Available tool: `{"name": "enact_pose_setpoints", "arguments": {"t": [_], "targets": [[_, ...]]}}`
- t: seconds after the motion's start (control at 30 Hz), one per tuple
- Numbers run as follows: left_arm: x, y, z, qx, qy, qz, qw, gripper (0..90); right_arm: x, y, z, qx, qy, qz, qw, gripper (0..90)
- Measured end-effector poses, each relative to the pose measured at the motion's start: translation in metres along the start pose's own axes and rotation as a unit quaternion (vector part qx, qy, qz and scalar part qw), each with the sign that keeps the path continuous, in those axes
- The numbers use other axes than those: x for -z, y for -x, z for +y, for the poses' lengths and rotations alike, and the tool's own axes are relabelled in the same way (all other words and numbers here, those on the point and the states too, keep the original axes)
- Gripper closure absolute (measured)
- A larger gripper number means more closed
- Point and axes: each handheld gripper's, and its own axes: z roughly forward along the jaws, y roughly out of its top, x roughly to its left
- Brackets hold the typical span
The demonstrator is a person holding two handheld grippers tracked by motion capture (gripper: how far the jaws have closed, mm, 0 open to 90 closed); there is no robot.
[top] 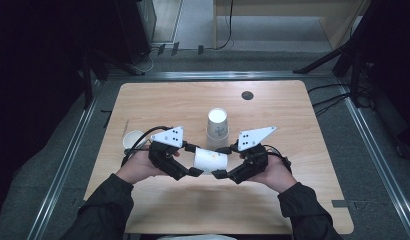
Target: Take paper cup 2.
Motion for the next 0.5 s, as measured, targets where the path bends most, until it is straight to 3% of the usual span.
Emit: {"name": "enact_pose_setpoints", "arguments": {"t": [0.23, 0.4, 0.5], "targets": [[-0.002, 0.002, 0.007, -0.028, -0.062, 0.012, 0.9976, 25.9, -0.009, 0.0, -0.004, 0.006, -0.037, -0.007, 0.9993, 25.5], [-0.011, 0.004, 0.012, -0.034, -0.107, 0.016, 0.9936, 25.8, -0.018, -0.003, -0.006, 0.017, -0.065, -0.007, 0.9977, 25.6], [-0.014, 0.004, 0.015, -0.024, -0.125, 0.012, 0.9917, 25.7, -0.023, -0.003, -0.008, 0.023, -0.082, -0.011, 0.9963, 25.8]]}}
